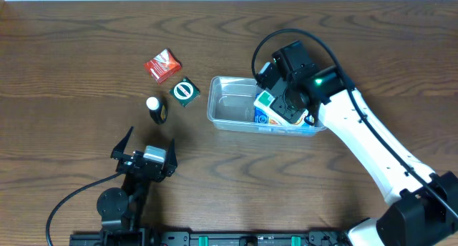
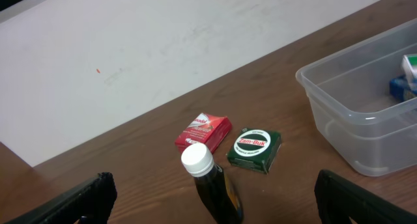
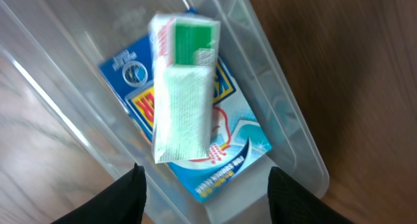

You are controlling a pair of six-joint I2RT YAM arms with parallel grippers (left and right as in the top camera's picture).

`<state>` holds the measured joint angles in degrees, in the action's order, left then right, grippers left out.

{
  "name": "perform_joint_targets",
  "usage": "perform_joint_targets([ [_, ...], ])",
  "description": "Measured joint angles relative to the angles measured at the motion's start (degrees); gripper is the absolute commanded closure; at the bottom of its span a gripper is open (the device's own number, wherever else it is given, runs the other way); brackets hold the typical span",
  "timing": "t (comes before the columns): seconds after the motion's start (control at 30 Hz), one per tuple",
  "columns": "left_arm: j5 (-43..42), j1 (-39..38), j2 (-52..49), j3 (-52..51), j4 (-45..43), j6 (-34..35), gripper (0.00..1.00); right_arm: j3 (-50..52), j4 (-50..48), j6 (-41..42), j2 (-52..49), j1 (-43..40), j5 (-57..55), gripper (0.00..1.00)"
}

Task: Pack container
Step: 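Carry the Panadol box over the container and lower it in, then release the Panadol box and press it flat beside the blue box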

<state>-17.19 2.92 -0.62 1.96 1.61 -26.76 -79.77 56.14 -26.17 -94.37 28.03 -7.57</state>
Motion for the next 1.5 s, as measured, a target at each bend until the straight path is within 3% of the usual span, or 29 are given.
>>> perform_joint_targets([
  [0.2,0.00,0.00,0.00,0.00,0.00,-0.02,0.02,0.00,0.94,-4.74,-0.42,0.00,-1.53,0.41],
  [0.4,0.00,0.00,0.00,0.00,0.00,0.00,0.02,0.00,0.13,-2.91,-0.42,0.07,1.16,0.44],
  [0.5,0.00,0.00,0.00,0.00,0.00,-0.02,0.02,0.00,-0.37,0.70,-0.42,0.24,5.81,0.58],
  [0.6,0.00,0.00,0.00,0.00,0.00,-0.02,0.02,0.00,-2.91,6.43,-0.42,0.39,12.41,0.84],
  [0.73,0.00,0.00,0.00,0.00,0.00,-0.02,0.02,0.00,-9.18,15.56,-0.59,0.66,18.75,0.92],
  [0.77,0.00,0.00,0.00,0.00,0.00,-0.02,0.02,0.00,-10.80,18.23,-0.83,0.85,19.63,0.99],
  [1.13,0.00,0.00,0.00,0.00,0.00,-0.02,0.02,-0.02,-18.40,44.76,-10.38,6.23,15.02,0.99],
  [1.5,0.00,0.00,0.00,0.00,0.00,-0.02,0.02,-0.02,-21.44,57.29,-13.92,9.01,4.52,0.99],
])
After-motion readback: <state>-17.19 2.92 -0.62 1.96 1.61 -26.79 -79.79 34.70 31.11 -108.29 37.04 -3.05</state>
